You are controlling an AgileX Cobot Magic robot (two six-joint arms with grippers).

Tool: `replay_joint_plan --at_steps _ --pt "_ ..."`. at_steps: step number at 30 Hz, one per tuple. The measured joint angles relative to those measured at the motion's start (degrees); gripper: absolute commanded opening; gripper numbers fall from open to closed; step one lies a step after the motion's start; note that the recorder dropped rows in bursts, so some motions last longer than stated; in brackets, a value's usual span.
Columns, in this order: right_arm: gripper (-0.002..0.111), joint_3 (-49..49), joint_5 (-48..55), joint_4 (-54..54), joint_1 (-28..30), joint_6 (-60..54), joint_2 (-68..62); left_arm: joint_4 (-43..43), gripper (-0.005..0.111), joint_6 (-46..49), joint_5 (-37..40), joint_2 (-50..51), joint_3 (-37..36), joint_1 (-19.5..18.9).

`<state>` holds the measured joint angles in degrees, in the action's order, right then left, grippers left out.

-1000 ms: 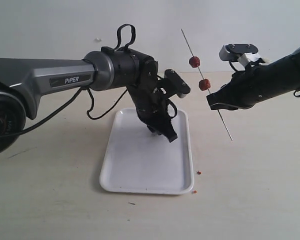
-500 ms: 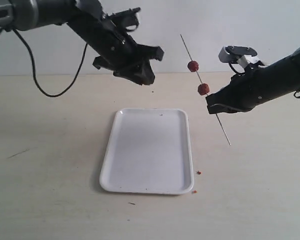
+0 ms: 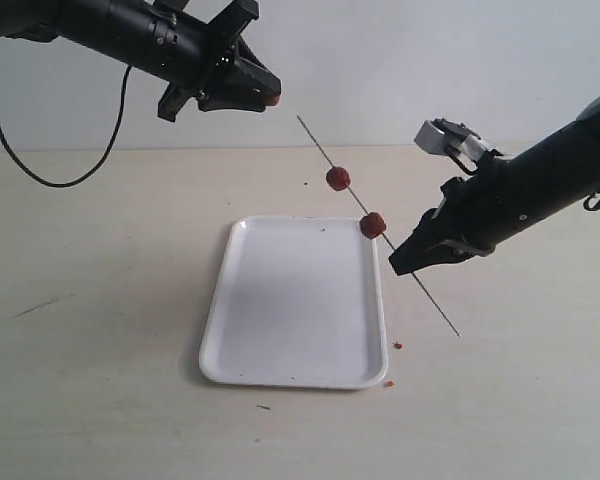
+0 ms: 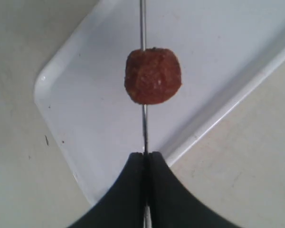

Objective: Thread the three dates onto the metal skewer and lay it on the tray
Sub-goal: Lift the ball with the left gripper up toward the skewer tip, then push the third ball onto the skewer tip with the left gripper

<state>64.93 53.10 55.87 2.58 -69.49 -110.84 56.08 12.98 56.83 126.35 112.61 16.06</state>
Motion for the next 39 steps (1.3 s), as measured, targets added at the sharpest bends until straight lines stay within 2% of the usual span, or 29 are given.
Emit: replay_joint_plan --at_steps 4,16,30,39 --pt "0.0 0.0 0.13 -1.88 0.0 -4.63 0.0 -0.44 0.031 0.0 1.3 0.0 0.0 0.0" --pt "0.0 0.0 2.56 -1.88 0.0 -6.41 0.0 -0.89 0.031 0.98 3.45 0.0 0.0 0.0" --pt "0.0 0.0 4.89 2.69 0.0 -6.66 0.0 -0.89 0.031 -5.49 -2.3 0.0 0.0 0.0" --pt "0.0 0.0 5.0 6.12 0.0 -6.66 0.0 -1.0 0.031 -5.9 -2.79 0.0 0.0 0.13"
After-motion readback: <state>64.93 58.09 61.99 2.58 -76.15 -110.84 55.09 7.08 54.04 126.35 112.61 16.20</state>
